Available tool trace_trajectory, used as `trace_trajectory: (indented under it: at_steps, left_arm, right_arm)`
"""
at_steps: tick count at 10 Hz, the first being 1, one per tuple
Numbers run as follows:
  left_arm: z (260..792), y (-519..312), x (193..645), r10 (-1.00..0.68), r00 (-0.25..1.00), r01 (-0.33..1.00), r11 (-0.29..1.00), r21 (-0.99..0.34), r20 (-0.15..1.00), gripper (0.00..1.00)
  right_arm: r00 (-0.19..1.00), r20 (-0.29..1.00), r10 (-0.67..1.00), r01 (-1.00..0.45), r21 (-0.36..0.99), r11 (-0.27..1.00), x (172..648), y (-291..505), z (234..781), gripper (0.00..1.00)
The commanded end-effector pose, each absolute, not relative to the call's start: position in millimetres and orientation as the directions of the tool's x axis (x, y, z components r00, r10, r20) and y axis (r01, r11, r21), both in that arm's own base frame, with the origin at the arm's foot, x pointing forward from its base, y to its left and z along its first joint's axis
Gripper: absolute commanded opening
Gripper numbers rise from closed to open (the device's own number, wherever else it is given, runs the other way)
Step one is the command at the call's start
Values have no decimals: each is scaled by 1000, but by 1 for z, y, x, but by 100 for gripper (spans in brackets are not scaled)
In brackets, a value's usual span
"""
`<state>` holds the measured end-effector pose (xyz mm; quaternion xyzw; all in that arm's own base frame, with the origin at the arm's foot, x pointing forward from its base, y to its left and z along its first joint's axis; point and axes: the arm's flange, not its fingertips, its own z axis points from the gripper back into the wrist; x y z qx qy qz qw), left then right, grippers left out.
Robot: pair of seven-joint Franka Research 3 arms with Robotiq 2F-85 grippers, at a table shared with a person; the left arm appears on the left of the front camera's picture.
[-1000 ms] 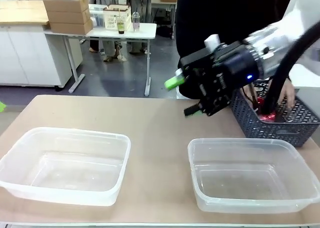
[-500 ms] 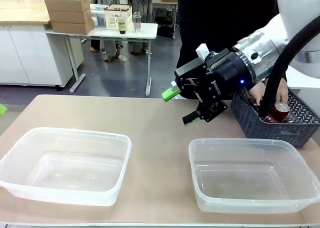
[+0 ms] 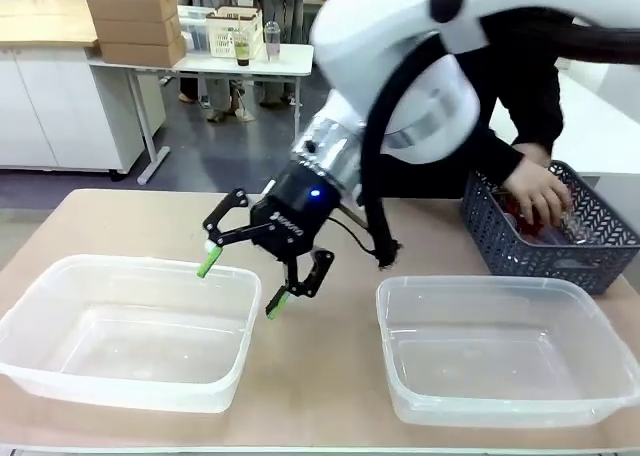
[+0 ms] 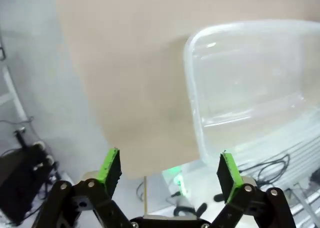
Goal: Sort the waste into each basket.
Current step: Pick up the Organizing box on the left side of the table and lift it.
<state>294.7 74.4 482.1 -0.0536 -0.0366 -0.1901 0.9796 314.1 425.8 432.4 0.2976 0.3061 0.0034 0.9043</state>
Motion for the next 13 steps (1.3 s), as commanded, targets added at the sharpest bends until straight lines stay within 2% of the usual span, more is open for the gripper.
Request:
trace_trajectory:
  at_steps: [1,2,3,4,5,6,7,8,9,10,11,13]
  left_arm:
    - [392,22,263,-448,894,443,883,-158,6,100]
    - [377,-1,272,-454,891,443,859,-258,21,100]
    - [469,59,303,-412,910,414,904,-108,43,100]
    - [469,59,303,-412,910,414,904,-108,43,100]
    - [469,59,303,-412,910,414,904,-108,43,100]
    - [454,37,315,-444,896,441,884,-155,19,100]
    - [443,38,309,-489,872,481,867,-128,-32,100]
    - [433,44,307,-474,878,463,876,-135,-63,100]
    - [426,47,304,-483,872,464,869,-173,-83,100]
    - [420,49,306,-476,874,451,870,-199,-102,100]
    - [414,50,307,-454,884,427,880,-207,-109,100]
    - [393,53,314,-462,866,418,879,-227,-192,100]
  right_arm:
    - [831,-548,95,141,373,917,333,450,441,100]
    - [832,-554,37,137,269,953,333,441,439,100]
    - [816,-558,152,159,468,869,322,441,427,100]
    - [816,-558,152,159,468,869,322,441,427,100]
    - [826,-555,97,145,376,915,330,443,424,100]
    - [833,-552,-38,145,153,978,325,475,416,100]
    - [870,-472,-141,214,105,971,326,501,399,100]
    - [889,-403,-218,271,81,959,326,506,391,100]
    - [909,-264,-323,346,43,937,324,505,389,100]
    - [910,-200,-363,370,-4,929,326,502,383,100]
    - [919,-191,-345,357,33,933,322,504,377,100]
    - [929,-180,-324,332,16,943,317,509,369,100]
